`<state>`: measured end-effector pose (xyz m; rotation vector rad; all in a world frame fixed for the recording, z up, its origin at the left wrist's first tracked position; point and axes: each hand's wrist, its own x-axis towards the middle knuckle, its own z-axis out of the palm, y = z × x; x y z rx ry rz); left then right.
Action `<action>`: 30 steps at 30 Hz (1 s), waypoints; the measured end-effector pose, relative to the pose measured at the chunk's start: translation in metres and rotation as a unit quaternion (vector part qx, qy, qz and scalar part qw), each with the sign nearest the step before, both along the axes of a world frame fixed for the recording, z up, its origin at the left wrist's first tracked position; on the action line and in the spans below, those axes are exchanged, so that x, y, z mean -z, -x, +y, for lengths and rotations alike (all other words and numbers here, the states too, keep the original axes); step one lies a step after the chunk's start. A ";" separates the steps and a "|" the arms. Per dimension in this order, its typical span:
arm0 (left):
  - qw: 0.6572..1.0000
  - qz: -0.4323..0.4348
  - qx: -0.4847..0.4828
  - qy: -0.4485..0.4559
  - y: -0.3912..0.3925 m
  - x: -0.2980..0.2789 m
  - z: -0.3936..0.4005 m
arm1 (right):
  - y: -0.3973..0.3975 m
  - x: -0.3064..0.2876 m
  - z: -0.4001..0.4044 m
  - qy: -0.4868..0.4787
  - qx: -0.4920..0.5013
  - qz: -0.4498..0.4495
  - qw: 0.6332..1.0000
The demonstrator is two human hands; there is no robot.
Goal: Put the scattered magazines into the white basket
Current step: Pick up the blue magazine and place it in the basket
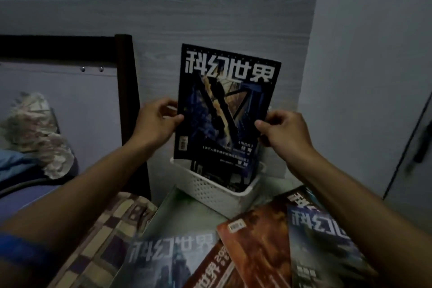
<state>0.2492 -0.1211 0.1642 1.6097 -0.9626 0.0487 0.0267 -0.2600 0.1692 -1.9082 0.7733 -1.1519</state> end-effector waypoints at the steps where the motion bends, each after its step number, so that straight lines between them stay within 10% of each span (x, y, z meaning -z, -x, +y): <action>1: 1.000 -0.002 -0.008 -0.019 -0.009 0.006 -0.012 | -0.007 0.008 -0.008 -0.002 0.006 0.011 1.000; 22: 0.972 -0.082 -0.156 -0.157 -0.016 0.108 -0.079 | -0.003 0.095 -0.045 0.096 0.054 0.171 0.979; 30: 0.959 -0.235 0.130 -0.090 0.139 0.105 0.013 | 0.162 0.124 -0.020 0.023 0.123 0.287 0.950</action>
